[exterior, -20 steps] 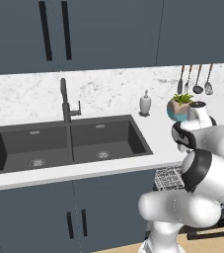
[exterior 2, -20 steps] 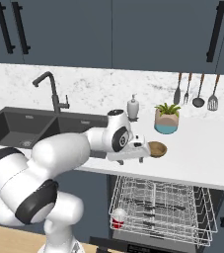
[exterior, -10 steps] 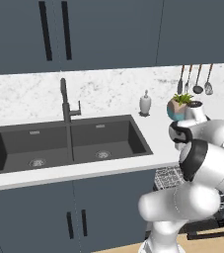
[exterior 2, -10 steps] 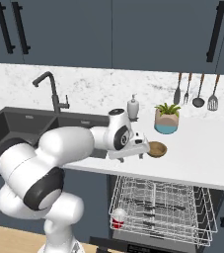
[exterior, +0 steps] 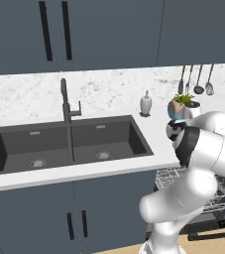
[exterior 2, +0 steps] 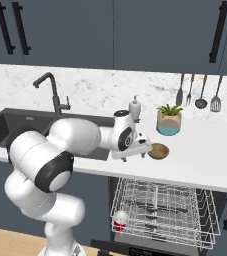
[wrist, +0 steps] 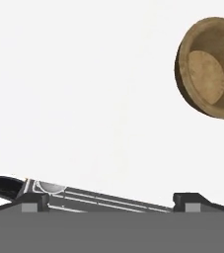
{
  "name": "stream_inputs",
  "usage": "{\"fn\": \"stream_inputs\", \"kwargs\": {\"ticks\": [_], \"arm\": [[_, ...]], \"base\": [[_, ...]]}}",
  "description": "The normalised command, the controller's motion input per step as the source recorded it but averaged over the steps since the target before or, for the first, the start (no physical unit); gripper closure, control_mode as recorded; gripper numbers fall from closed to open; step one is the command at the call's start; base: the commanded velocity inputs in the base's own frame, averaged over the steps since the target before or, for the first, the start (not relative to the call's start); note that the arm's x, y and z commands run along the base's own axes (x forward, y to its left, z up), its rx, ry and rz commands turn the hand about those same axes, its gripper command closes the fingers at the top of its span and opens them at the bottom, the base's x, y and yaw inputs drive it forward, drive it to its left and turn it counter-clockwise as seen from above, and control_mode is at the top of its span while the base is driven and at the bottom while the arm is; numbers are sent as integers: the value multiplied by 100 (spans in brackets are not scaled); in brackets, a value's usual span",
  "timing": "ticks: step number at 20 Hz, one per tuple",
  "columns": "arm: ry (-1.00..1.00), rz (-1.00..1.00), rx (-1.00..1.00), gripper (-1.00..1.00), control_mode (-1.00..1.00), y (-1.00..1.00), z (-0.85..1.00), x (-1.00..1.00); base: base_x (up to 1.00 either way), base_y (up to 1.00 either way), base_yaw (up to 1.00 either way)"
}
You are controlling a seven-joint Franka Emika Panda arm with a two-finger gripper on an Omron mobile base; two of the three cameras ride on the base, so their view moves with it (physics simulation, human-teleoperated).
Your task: Pick up the cup and bowl from the counter, place them in the dishwasher, and close the dishwasher door.
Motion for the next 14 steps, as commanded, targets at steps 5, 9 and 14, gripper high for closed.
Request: {"fn": "stream_inputs", "kwargs": {"ticks": [5,9,14], "arm": [[-1,1,3,-100,-100,0,0,32],[0,2,4,-100,-100,-10,-7,41],[-2,3,8,-100,-100,-29,-14,38]], "base": [[0,0,0],[0,0,0],[0,0,0]]}}
